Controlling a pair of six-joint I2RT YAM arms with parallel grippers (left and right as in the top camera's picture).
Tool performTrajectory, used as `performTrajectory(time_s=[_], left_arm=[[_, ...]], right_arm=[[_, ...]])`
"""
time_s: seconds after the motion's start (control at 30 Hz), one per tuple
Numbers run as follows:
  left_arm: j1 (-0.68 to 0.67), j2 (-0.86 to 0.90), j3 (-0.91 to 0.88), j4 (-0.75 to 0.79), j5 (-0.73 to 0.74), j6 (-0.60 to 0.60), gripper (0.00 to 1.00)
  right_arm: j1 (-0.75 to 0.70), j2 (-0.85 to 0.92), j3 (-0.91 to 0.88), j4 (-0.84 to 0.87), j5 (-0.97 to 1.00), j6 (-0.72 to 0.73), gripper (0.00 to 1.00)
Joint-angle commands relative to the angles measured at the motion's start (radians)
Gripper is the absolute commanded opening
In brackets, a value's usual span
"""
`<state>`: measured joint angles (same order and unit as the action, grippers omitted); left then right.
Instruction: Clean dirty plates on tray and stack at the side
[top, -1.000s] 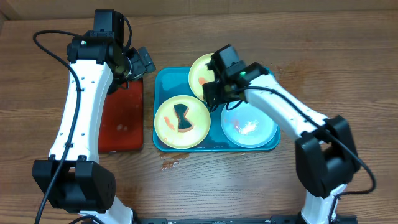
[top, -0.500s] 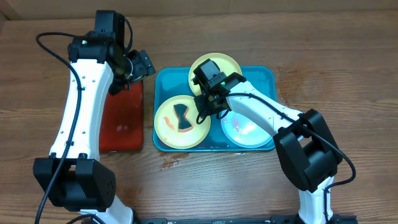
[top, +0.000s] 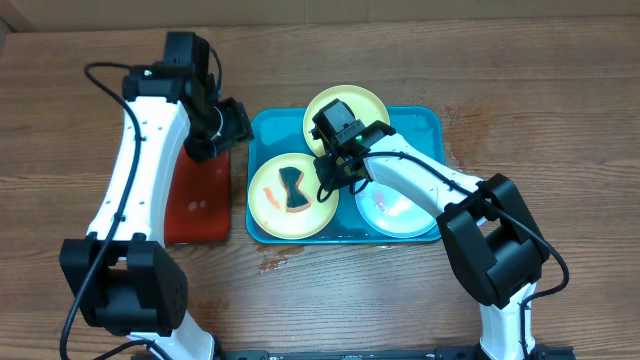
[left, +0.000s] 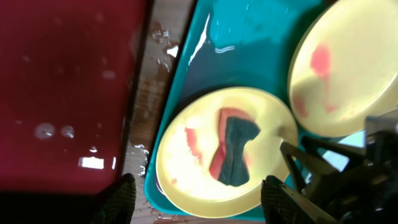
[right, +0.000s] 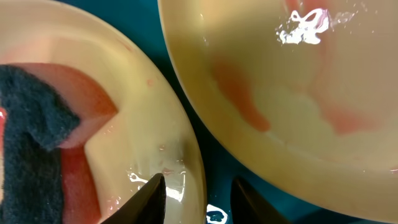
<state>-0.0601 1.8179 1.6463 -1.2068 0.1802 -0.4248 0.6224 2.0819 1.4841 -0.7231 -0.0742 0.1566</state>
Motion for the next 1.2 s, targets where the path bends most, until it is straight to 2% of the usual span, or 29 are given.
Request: performTrajectory(time_s=[0.0, 0.13, 0.3, 0.43, 0.53, 0.6, 0.7, 0.77, 0.83, 0.87, 1.0, 1.17], left_arm=[[-0.028, 0.010, -0.069, 0.026, 0.040, 0.034, 0.65], [-0.053, 0.010, -0.131, 0.082, 0.058, 0.037, 0.65], [-0.095, 0.010, -0.180, 0.149, 0.058, 0.035, 0.61], [-0.140, 0.010, -0.231, 0.206, 0.057, -0.016, 0.54], [-0.172, 0.010, -0.285, 0.264, 0.057, -0.066, 0.45], [-0.193, 0.010, -0.325, 0.318, 0.057, -0.100, 0.39], [-0.218, 0.010, -0.374, 0.395, 0.055, -0.120, 0.37], [-0.229, 0.010, -0.404, 0.431, 0.040, -0.148, 0.38], [-0.232, 0.010, -0.423, 0.449, 0.024, -0.168, 0.47], [-0.231, 0.010, -0.431, 0.457, 0.015, -0.167, 0.48], [-0.232, 0.010, -0.441, 0.460, -0.034, -0.182, 0.43], [-0.238, 0.021, -0.441, 0.468, -0.032, -0.198, 0.42]], right_arm=[[-0.002, 0.008, -0.031, 0.006, 0.003, 0.000, 0.36], [-0.002, 0.008, -0.057, 0.019, 0.003, 0.000, 0.36], [-0.002, 0.008, -0.058, 0.023, 0.003, 0.000, 0.30], [-0.002, 0.008, -0.058, 0.027, 0.003, 0.000, 0.24], [-0.002, 0.008, -0.058, 0.027, 0.003, 0.000, 0.18], [-0.002, 0.008, -0.058, 0.027, 0.003, 0.000, 0.17], [-0.002, 0.008, -0.058, 0.027, 0.003, 0.000, 0.17], [-0.002, 0.008, -0.058, 0.027, 0.003, 0.000, 0.17], [-0.002, 0.008, -0.058, 0.026, 0.003, 0.000, 0.17], [-0.002, 0.008, -0.058, 0.026, 0.003, 0.001, 0.17], [-0.002, 0.008, -0.058, 0.027, 0.003, 0.003, 0.17], [-0.002, 0.008, -0.058, 0.027, 0.003, 0.003, 0.19]])
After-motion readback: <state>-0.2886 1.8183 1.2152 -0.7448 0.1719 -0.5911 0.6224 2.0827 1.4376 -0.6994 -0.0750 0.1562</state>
